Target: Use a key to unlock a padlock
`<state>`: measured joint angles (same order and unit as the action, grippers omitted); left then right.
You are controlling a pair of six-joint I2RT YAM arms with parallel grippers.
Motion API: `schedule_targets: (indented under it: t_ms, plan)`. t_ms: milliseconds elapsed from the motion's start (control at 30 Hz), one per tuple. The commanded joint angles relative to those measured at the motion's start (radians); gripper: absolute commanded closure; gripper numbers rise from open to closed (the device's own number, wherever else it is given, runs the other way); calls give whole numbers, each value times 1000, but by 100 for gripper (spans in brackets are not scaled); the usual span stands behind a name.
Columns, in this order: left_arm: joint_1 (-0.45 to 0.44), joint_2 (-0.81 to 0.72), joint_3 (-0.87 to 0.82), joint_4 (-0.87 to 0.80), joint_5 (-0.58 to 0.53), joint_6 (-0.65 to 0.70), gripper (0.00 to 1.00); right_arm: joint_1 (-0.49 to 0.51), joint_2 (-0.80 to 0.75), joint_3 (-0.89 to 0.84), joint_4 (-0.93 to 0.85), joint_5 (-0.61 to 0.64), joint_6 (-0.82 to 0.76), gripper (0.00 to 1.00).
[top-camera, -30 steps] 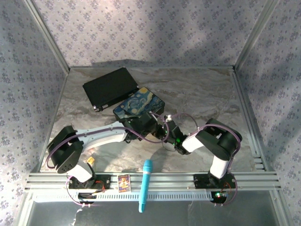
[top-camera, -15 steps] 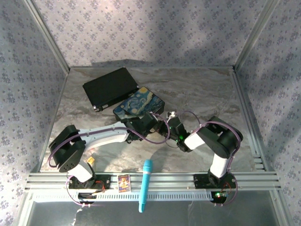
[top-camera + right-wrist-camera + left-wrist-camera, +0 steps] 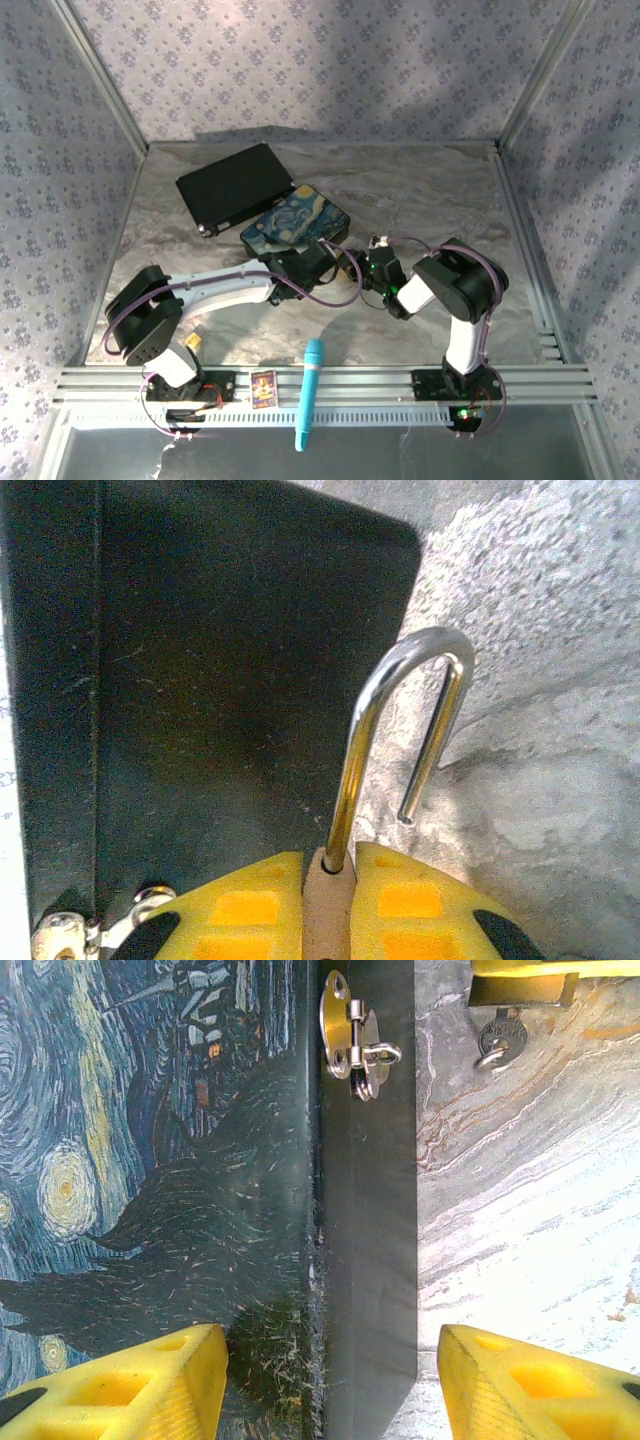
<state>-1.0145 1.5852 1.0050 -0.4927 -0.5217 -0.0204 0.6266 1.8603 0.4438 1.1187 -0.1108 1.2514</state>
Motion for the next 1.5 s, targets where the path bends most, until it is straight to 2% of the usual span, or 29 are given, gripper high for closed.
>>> schedule_targets:
  t_ms: [0,133,300,367,467,567,667,800,1033,1267,1467]
  plan:
    - [5,52,-57,-180,72,-43,43,-21,-36,-2,-36,-29,20,100]
    - [5,49,-42,-180,14,-68,42,-70,-61,8,-258,-140,-7,100]
    - [5,53,20,-199,-80,-125,39,-133,-83,61,-588,-305,-130,100]
    - [2,59,52,-216,-155,-180,33,-169,-93,93,-759,-370,-219,99]
    - [-1,55,81,-214,-233,-243,19,-221,-121,150,-1028,-430,-382,99]
    - [-1,44,92,-205,-282,-283,9,-269,-152,226,-1288,-427,-550,96]
    - [2,28,90,-211,-296,-325,3,-314,-157,297,-1491,-409,-685,91]
    - [7,-1,77,-263,-311,-412,0,-365,-149,349,-1615,-412,-776,85]
    - [34,-36,19,-355,-275,-549,0,-387,-169,421,-1762,-304,-859,77]
    - [60,-20,6,-438,-289,-602,0,-384,-195,473,-1846,-188,-898,67]
    - [134,-78,-34,-399,-274,-581,0,-384,-214,483,-1862,-162,-913,65]
